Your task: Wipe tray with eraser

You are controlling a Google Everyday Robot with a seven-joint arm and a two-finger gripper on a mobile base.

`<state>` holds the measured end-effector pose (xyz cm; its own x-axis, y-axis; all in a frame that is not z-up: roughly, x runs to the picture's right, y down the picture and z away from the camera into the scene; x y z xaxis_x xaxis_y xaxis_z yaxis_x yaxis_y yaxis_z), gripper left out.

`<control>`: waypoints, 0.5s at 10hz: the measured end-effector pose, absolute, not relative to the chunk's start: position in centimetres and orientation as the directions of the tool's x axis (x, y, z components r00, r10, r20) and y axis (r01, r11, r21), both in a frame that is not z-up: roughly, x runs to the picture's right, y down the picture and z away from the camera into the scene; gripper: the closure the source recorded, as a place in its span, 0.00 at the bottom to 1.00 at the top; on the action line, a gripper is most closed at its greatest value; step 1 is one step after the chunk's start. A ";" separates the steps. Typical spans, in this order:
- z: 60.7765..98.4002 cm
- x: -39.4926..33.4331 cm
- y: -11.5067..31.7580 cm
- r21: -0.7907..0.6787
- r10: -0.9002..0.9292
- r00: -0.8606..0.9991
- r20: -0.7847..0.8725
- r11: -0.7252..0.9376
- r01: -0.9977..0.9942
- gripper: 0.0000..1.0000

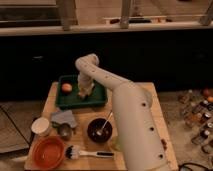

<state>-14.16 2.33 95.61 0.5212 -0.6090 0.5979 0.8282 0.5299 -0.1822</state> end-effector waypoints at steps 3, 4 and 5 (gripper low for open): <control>94.8 -13.4 5.1 -0.205 -0.602 0.503 0.620 0.494 0.845 1.00; 94.7 -12.6 5.5 -0.216 -0.598 0.509 0.619 0.494 0.842 1.00; 94.7 -11.3 5.5 -0.233 -0.591 0.529 0.609 0.504 0.832 1.00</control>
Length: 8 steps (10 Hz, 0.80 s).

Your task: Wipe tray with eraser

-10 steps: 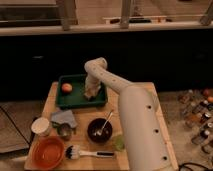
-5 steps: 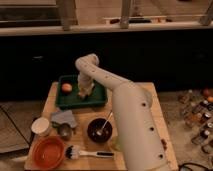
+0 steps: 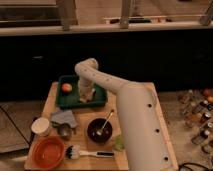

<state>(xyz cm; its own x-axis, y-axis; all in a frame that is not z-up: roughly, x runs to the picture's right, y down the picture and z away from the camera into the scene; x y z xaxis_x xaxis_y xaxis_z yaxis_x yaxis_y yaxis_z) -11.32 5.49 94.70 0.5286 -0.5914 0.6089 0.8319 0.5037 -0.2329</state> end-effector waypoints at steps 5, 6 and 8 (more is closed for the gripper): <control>96.9 -8.5 2.5 -0.315 -0.584 0.621 0.523 0.544 0.778 1.00; 97.3 -8.6 1.9 -0.320 -0.587 0.625 0.514 0.545 0.775 1.00; 97.8 -10.4 1.1 -0.305 -0.602 0.609 0.516 0.536 0.788 1.00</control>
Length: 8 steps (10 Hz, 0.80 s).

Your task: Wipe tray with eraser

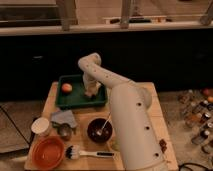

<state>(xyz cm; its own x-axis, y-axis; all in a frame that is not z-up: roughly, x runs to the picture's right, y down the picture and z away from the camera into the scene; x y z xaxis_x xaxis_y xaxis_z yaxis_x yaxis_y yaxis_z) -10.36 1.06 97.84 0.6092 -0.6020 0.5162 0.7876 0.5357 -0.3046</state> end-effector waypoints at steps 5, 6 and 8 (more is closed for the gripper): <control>95.8 -13.2 3.6 -0.224 -0.627 0.508 0.590 0.477 0.850 1.00; 95.0 -12.8 4.8 -0.221 -0.624 0.497 0.603 0.468 0.856 1.00; 94.7 -11.4 5.7 -0.231 -0.614 0.504 0.607 0.471 0.852 1.00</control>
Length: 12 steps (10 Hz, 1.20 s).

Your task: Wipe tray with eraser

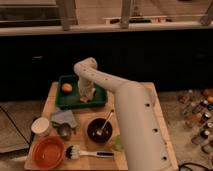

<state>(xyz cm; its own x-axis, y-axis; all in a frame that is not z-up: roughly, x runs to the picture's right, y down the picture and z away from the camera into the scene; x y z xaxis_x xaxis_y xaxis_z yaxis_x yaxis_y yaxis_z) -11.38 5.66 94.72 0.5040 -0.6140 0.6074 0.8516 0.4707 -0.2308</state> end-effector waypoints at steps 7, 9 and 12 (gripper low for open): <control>97.4 -7.0 1.6 -0.323 -0.599 0.634 0.490 0.550 0.770 1.00; 97.3 -8.6 0.9 -0.293 -0.617 0.617 0.487 0.550 0.782 1.00; 95.9 -11.9 1.6 -0.216 -0.647 0.543 0.535 0.517 0.828 1.00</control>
